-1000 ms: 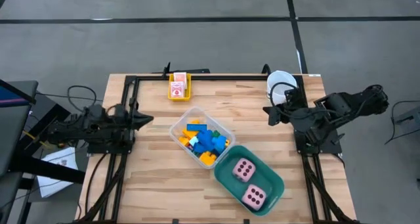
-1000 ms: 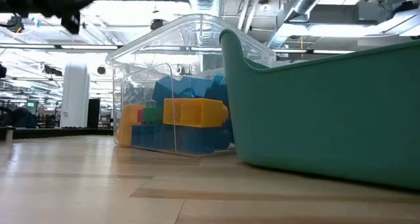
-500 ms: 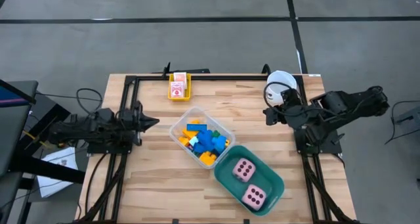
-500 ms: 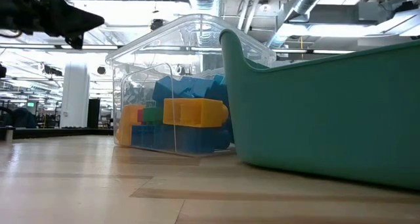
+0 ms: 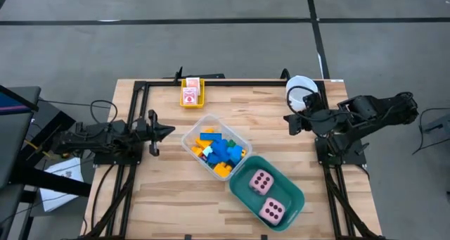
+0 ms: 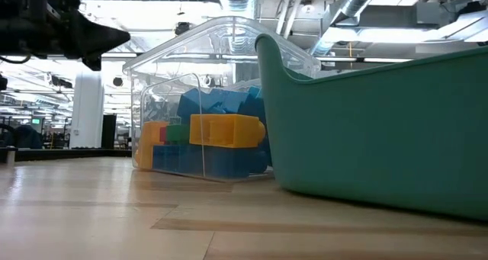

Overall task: Pick & Place Toys
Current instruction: Return to Home Position

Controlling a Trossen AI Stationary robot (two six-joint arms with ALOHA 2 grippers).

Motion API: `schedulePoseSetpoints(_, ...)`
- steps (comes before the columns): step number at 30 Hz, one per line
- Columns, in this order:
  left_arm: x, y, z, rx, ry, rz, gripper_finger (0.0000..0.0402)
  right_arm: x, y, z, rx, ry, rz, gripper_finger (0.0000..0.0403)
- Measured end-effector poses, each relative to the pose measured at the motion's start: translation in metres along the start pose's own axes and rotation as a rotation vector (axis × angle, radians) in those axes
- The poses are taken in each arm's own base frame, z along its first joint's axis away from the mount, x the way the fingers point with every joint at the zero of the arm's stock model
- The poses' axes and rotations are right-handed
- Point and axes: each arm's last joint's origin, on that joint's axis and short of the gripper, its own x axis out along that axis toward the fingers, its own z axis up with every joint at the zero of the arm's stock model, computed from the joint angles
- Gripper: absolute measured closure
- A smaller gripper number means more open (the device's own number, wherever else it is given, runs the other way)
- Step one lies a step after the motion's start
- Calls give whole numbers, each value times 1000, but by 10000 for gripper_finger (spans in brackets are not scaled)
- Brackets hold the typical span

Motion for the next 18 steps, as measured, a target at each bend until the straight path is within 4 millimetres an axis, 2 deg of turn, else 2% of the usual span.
schedulePoseSetpoints(4,1,0,-2,4,19,8,401,0,18,7,-114,-42,168,403)
schedulePoseSetpoints(8,2,0,-3,8,37,8,396,13,41,26,-314,-114,355,403)
schedulePoseSetpoints(13,4,0,-6,14,69,8,395,45,53,67,-608,-238,596,403)
schedulePoseSetpoints(18,6,-1,-9,21,102,9,395,92,46,99,-817,-278,993,403)
